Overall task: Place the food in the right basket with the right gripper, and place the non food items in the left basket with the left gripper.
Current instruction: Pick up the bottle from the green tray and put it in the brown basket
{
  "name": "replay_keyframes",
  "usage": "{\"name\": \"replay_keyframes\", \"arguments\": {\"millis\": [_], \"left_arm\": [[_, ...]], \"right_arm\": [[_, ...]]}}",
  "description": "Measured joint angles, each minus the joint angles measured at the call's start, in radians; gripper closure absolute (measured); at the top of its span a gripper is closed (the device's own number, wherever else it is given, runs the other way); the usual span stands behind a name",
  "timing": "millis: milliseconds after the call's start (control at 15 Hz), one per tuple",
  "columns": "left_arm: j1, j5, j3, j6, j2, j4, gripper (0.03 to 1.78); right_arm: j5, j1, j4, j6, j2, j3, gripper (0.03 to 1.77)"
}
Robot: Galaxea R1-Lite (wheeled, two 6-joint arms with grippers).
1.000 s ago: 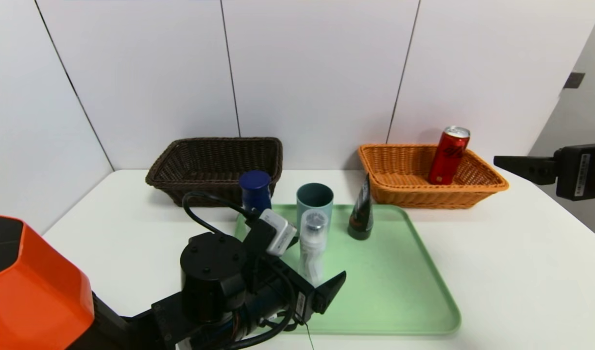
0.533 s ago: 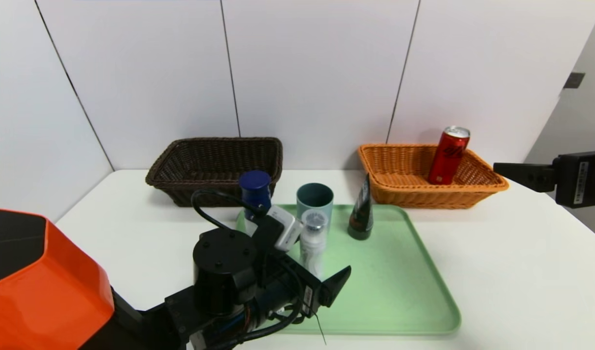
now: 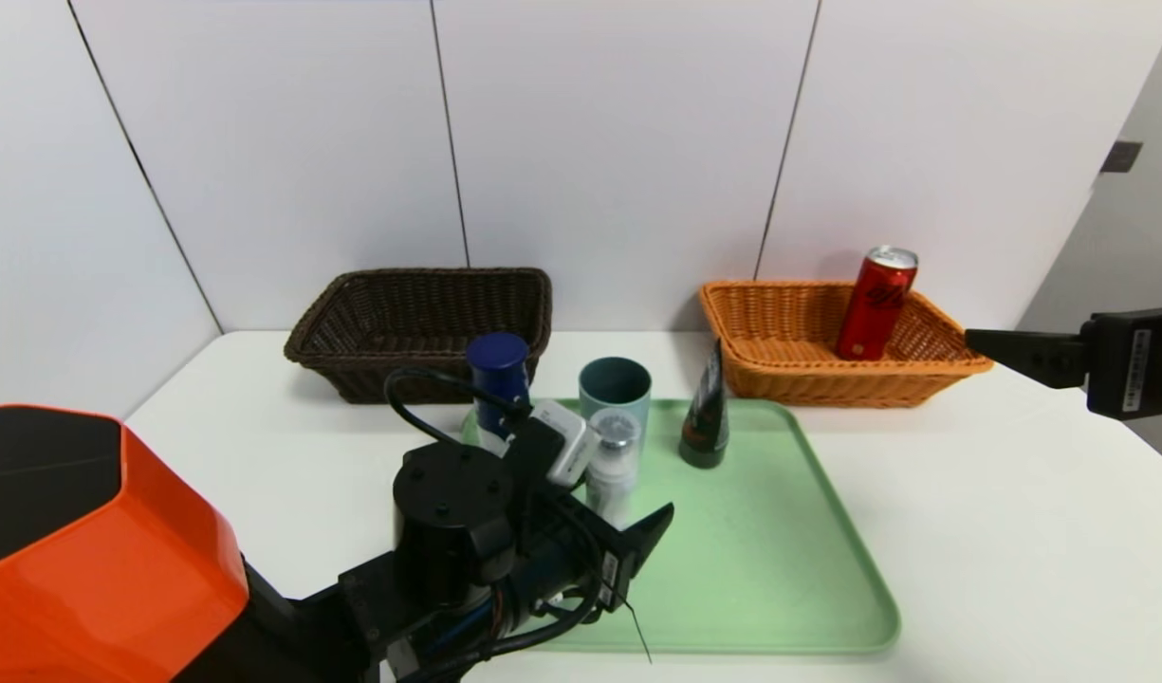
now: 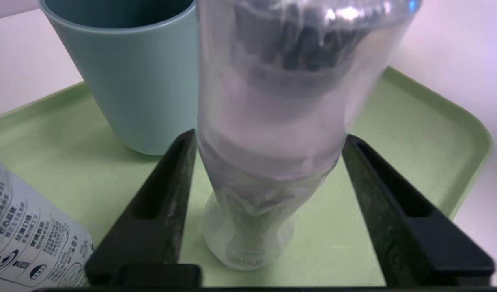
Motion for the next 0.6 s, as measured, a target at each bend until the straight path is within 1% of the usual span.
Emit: {"name": "replay_keyframes", "arguments": {"millis": [133,267,333,600], "left_arm": [[0.0,0.001,-0.004,0.001,0.002,0.0,0.87],[0.0,0.002,-0.005,0.002,0.001,0.0,1.05],[0.0,0.002,-0.005,0.002,0.0,0.001,1.27],[0.0,0.0,-0.002,0.001,-0.025,0.001,1.27]], "right_arm": [[0.0,0.0,0.0,0.0,-0.004,0.001,0.1],[0.0,0.0,0.0,0.0,-0.011,0.014,0.1],[0.0,0.0,0.0,0.0,-0.014,0.018,0.1],[0.002,0.0,0.0,0.0,-0.024,0.027,0.1]]}}
